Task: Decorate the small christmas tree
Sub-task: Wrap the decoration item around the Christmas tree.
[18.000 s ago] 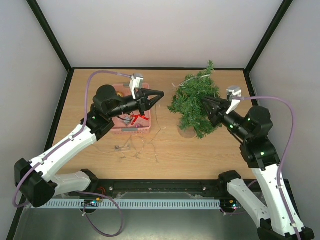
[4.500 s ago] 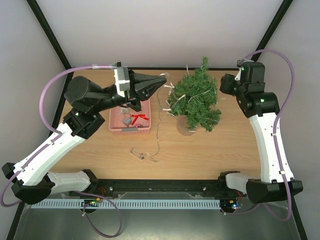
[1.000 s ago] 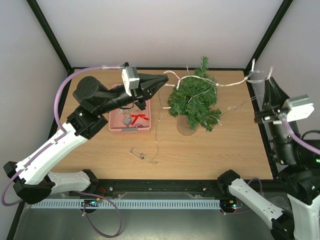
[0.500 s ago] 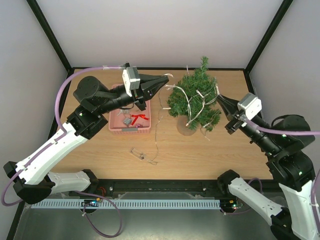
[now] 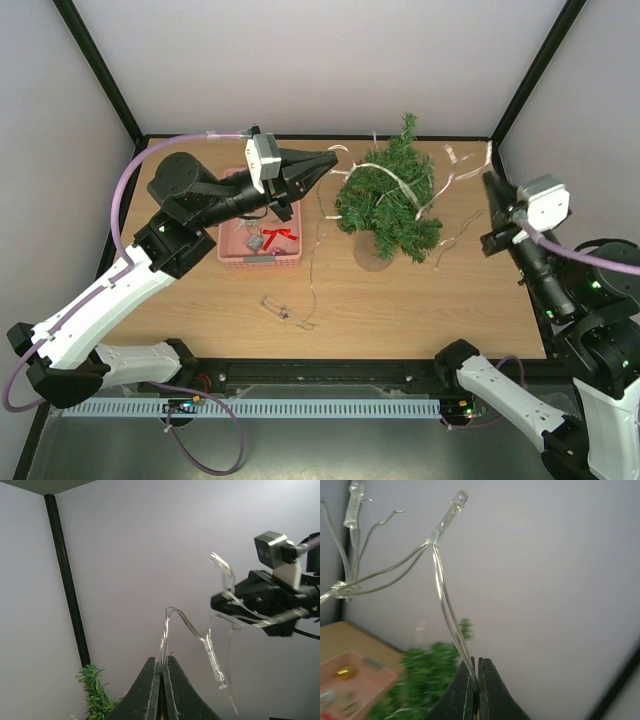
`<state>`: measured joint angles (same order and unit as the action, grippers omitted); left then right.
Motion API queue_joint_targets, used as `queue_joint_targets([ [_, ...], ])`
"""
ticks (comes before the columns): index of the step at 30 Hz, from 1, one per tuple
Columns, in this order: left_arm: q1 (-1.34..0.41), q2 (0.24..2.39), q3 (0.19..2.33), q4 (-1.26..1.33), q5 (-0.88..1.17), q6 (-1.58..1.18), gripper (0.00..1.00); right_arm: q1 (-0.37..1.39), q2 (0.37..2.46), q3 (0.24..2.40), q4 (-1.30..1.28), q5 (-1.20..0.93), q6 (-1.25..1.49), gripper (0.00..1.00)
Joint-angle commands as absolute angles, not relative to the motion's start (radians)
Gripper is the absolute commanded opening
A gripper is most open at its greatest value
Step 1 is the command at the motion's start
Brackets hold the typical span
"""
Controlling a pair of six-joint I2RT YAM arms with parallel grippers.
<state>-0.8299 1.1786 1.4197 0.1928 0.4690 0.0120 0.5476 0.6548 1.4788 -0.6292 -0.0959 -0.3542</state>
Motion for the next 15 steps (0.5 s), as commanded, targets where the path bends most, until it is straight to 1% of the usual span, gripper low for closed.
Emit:
queue_joint_targets([
  [1, -0.826, 1.172, 1.406, 0.205, 0.454, 0.027, 0.02, 0.551, 0.702, 1.508, -0.431, 0.412, -0.413, 0.02],
  [3, -0.825, 1.173, 1.408, 0.198, 0.445, 0.031, 0.02, 0.551, 0.738, 1.529, -0.350, 0.516, -0.469, 0.02],
  [5, -0.827, 1.178, 1.414, 0.192, 0.436, 0.038, 0.02, 0.551, 0.774, 1.539, -0.260, 0.538, -0.541, 0.02],
  [9, -0.827, 1.192, 1.418, 0.177, 0.391, 0.055, 0.02, 0.551, 0.895, 1.629, -0.160, 0.521, -0.620, 0.02],
  [15, -0.800, 1.180, 1.414, 0.123, 0.299, 0.067, 0.02, 0.550, 1.169, 1.828, -0.082, 0.452, -0.676, 0.02],
])
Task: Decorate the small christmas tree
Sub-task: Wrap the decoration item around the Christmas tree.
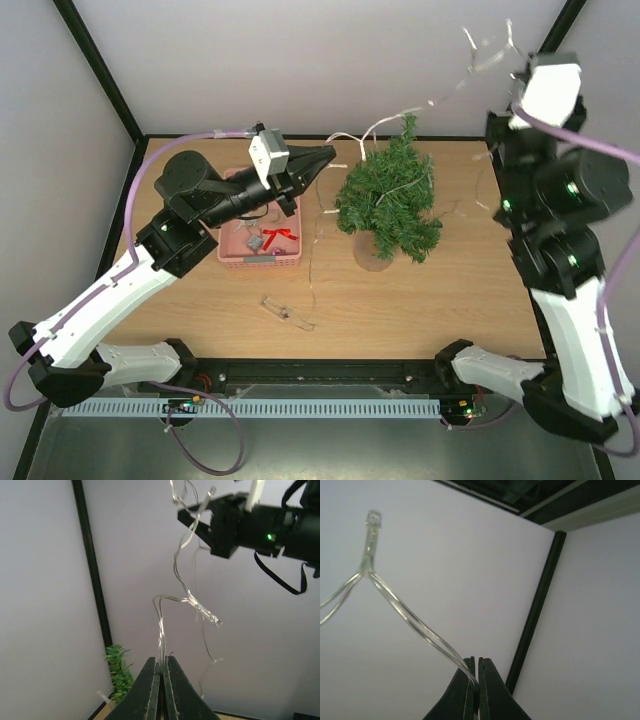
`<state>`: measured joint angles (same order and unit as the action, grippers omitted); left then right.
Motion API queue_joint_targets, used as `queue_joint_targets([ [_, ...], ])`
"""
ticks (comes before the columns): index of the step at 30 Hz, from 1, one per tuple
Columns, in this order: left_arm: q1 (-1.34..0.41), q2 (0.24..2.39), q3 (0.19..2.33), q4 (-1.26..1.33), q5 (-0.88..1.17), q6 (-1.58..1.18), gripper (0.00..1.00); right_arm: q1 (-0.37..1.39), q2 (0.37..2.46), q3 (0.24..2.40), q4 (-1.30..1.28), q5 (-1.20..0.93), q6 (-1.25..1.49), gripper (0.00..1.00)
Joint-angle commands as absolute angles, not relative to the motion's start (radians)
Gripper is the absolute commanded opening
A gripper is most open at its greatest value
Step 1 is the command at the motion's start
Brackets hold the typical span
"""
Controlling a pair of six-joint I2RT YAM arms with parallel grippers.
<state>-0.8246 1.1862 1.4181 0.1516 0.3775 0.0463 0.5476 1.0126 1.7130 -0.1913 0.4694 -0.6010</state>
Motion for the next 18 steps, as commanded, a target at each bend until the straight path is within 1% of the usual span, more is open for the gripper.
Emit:
queue_joint_targets([
  [1, -0.786, 1.176, 1.411, 0.115, 0.285, 0.059, 0.02, 0.548, 1.214, 1.861, -0.075, 0.433, -0.680, 0.02],
  [4, -0.708, 1.165, 1.403, 0.082, 0.278, 0.017, 0.02, 0.542, 1.342, 1.966, -0.074, 0.370, -0.702, 0.02],
  [8, -0.604, 1.129, 1.356, 0.086, 0.307, -0.044, 0.02, 0.490, 1.508, 2.108, -0.058, 0.284, -0.705, 0.02],
  [11, -0.541, 1.107, 1.324, 0.095, 0.355, -0.083, 0.02, 0.445, 1.631, 2.211, -0.057, 0.270, -0.704, 0.02],
  [14, -0.504, 1.093, 1.303, 0.096, 0.417, -0.100, 0.02, 0.422, 1.681, 2.234, -0.024, 0.307, -0.740, 0.02],
  [18, -0.493, 1.081, 1.287, 0.124, 0.511, -0.094, 0.02, 0.422, 1.656, 2.235, 0.020, 0.382, -0.754, 0.02],
])
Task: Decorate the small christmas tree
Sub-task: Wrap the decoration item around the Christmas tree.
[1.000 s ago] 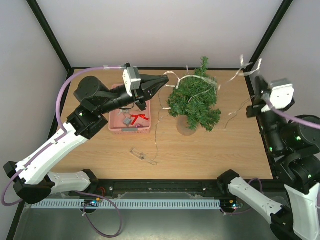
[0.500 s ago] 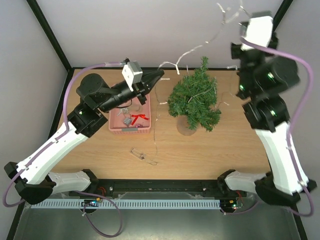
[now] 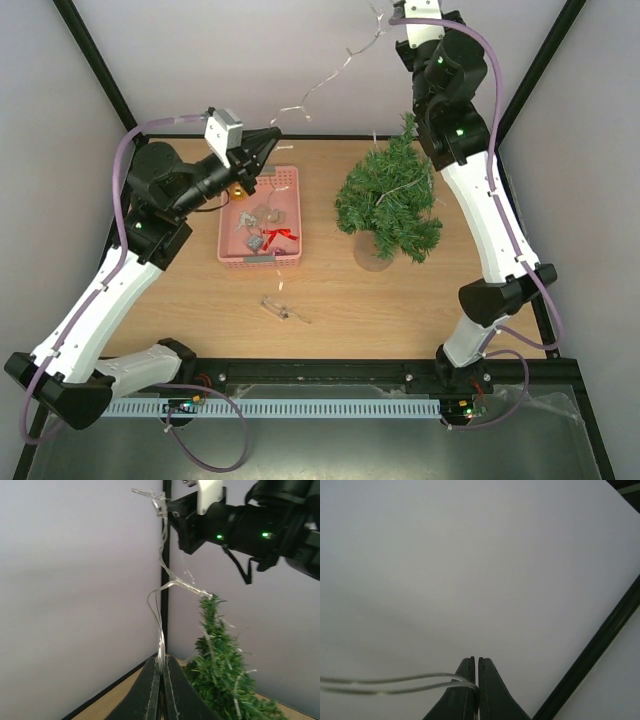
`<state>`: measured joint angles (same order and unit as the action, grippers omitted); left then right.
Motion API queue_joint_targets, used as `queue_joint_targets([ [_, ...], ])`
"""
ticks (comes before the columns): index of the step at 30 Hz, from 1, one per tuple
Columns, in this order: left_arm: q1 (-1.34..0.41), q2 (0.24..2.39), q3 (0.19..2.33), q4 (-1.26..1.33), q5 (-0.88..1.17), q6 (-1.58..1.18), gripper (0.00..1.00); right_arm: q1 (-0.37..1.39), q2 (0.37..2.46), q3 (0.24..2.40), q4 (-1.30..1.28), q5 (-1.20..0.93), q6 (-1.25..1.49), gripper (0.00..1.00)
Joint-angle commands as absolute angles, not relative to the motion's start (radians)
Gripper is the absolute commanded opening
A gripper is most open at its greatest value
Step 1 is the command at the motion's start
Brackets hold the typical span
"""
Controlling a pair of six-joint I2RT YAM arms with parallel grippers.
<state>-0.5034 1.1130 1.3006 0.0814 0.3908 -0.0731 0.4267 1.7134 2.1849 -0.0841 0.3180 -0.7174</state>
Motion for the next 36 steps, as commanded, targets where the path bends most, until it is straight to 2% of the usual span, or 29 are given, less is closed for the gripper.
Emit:
queue_joint_targets([
  [1, -0.492, 1.080, 1.281, 0.144, 0.542, -0.100, 0.02, 0.419, 1.637, 2.223, 0.046, 0.396, -0.764, 0.02],
  [8, -0.491, 1.109, 1.272, 0.308, 0.673, -0.194, 0.02, 0.370, 1.614, 2.255, 0.202, 0.416, -0.851, 0.02],
  [16, -0.491, 1.136, 1.280, 0.344, 0.673, -0.215, 0.02, 0.357, 1.607, 2.264, 0.284, 0.297, -0.847, 0.02],
  [22, -0.491, 1.147, 1.322, 0.184, 0.569, -0.133, 0.02, 0.314, 1.756, 2.413, 0.254, 0.153, -0.776, 0.02],
  [26, -0.484, 1.121, 1.326, 0.112, 0.514, -0.099, 0.02, 0.313, 1.802, 2.428, 0.278, 0.037, -0.709, 0.02],
  [31, -0.468, 1.085, 1.365, -0.090, 0.417, -0.059, 0.02, 0.311, 1.839, 2.448, 0.330, -0.164, -0.508, 0.02],
  [36, -0.466, 0.983, 1.323, -0.157, 0.379, -0.055, 0.02, 0.311, 1.892, 2.469, 0.329, -0.316, -0.324, 0.02],
])
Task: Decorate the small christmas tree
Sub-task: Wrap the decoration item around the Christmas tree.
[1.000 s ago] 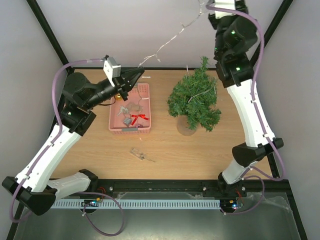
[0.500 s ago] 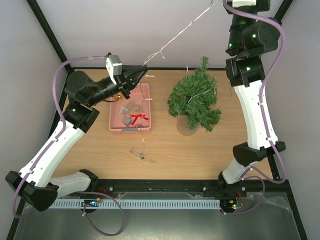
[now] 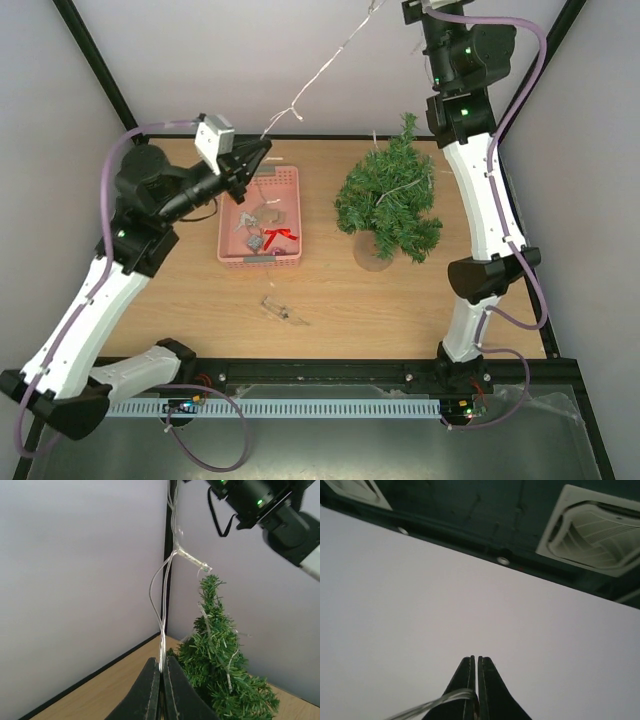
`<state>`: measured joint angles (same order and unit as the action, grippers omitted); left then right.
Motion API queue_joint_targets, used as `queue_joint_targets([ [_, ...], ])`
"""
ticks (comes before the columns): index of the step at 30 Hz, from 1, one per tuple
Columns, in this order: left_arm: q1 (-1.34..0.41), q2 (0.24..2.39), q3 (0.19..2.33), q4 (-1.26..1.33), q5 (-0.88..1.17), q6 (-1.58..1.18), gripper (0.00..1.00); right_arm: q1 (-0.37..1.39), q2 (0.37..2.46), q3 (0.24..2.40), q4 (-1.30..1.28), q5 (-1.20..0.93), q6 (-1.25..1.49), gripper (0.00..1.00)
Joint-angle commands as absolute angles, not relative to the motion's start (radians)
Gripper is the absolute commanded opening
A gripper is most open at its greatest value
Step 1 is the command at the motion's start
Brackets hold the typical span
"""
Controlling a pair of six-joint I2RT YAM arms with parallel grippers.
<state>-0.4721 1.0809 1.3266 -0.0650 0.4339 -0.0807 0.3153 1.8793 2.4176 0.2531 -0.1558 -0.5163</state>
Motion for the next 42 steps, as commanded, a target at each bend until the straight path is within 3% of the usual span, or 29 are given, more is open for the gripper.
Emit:
queue_joint_targets([
  [1, -0.466, 0.971, 1.323, -0.172, 0.377, -0.051, 0.02, 0.312, 1.901, 2.470, 0.321, -0.332, -0.305, 0.02],
  [17, -0.465, 0.842, 1.295, -0.204, 0.509, -0.035, 0.03, 0.464, 1.912, 2.465, 0.196, -0.491, -0.200, 0.02],
  [27, -0.465, 0.764, 1.292, -0.221, 0.597, -0.008, 0.02, 0.570, 1.837, 2.411, -0.031, -0.496, -0.228, 0.02],
  [36, -0.465, 0.744, 1.287, -0.222, 0.637, -0.018, 0.02, 0.606, 1.670, 2.247, -0.092, -0.575, -0.136, 0.02],
  [42, -0.465, 0.732, 1.250, -0.191, 0.644, -0.050, 0.03, 0.668, 1.519, 1.969, 0.020, -0.624, -0.064, 0.02],
])
